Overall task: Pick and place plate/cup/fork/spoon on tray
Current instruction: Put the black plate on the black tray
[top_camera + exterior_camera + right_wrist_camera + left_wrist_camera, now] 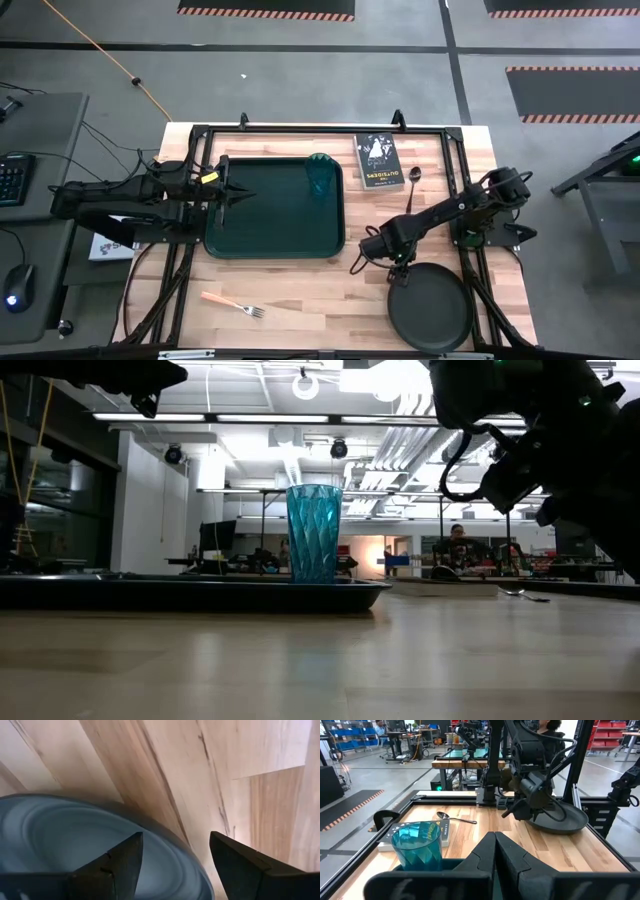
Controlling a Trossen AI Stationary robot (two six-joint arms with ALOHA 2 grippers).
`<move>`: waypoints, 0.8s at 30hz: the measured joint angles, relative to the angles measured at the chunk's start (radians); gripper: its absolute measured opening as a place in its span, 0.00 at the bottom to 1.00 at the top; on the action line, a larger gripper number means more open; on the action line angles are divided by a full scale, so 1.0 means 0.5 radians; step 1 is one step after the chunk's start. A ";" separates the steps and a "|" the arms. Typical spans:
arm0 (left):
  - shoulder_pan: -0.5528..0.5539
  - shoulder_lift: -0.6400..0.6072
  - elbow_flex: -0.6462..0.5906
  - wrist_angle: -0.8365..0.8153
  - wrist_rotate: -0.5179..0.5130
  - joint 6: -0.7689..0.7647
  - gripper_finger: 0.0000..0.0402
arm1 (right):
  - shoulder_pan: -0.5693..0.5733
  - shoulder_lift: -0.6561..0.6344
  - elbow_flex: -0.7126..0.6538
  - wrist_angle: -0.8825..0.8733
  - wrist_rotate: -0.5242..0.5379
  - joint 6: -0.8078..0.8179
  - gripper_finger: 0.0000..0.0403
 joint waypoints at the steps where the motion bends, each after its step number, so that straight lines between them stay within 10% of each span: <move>1: 0.000 0.000 0.000 0.000 0.000 0.000 0.00 | 0.008 0.000 0.000 0.002 0.000 0.000 0.55; 24: 0.000 0.000 0.000 -0.004 0.000 0.000 0.00 | 0.078 0.130 -0.001 0.020 0.037 -0.088 0.53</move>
